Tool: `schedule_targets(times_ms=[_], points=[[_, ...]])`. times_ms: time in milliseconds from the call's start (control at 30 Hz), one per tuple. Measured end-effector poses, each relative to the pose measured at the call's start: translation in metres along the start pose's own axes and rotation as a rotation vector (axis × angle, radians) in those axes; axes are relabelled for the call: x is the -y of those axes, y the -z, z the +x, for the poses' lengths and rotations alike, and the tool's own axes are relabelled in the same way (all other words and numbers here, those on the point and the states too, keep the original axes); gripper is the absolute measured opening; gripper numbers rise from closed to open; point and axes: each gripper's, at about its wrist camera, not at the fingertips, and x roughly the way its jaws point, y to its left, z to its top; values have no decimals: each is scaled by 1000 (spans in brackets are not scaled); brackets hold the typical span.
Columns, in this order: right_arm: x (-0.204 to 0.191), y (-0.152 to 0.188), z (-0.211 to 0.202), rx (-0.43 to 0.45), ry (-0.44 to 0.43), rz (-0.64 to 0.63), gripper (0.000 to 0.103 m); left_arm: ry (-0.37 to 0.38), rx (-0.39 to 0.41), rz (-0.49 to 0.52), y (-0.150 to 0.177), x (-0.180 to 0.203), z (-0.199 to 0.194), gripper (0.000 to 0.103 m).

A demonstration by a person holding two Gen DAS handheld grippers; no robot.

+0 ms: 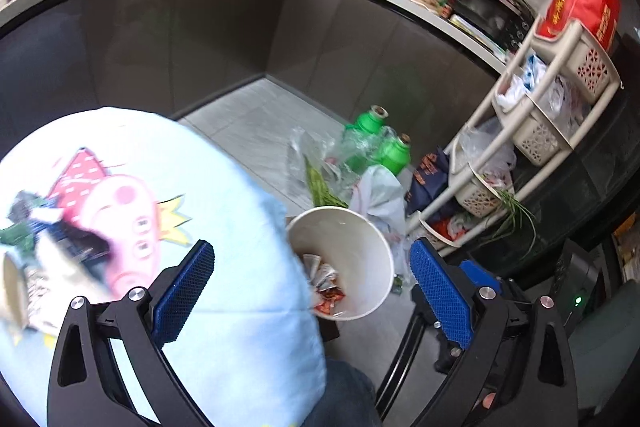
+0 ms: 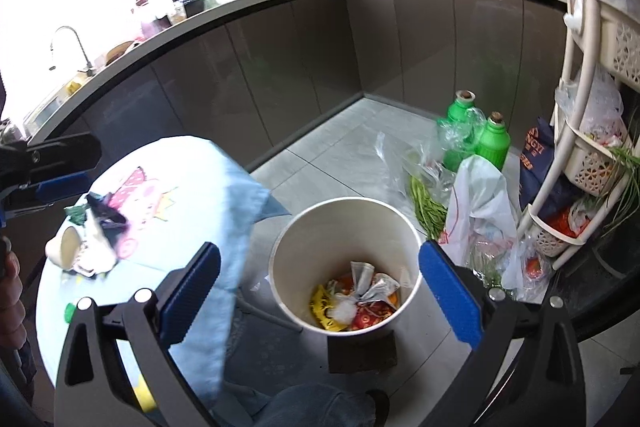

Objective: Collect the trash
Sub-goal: 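Move both open tools back over the table, then grasp the white tissue with the right tool while the left tool grasps green wrapper and foil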

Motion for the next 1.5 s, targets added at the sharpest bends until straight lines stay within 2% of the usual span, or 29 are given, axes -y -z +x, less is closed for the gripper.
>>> schedule_targets(times_ms=[300,667,867,967,1233,1300,1367,1467,1500], points=[[-64,0,-31,3,-49,-111,99,-105,48,-64,27,-51,-73,94],[-142,5,-38,-31,-99,-243,99,-227,66,-178,74,-129,-133,94],[-184,12,-30,-85,-183,-294,99,-297,76,-249,102,-182,-161,94],[-212,20,-20,-123,-227,-359,99,-328,58,-302,119,-207,-168,94],[-270,28,12,-192,-319,-458,99,-322,20,-389,148,-245,-174,94],[-281,26,25,-220,-325,-470,94,-318,21,-396,149,-251,-174,94],[-287,25,37,-243,-324,-482,80,-316,21,-401,149,-256,-173,94],[-296,23,59,-269,-312,-500,66,-318,13,-404,145,-265,-168,94],[-297,22,66,-277,-314,-503,65,-322,10,-403,143,-267,-166,94]])
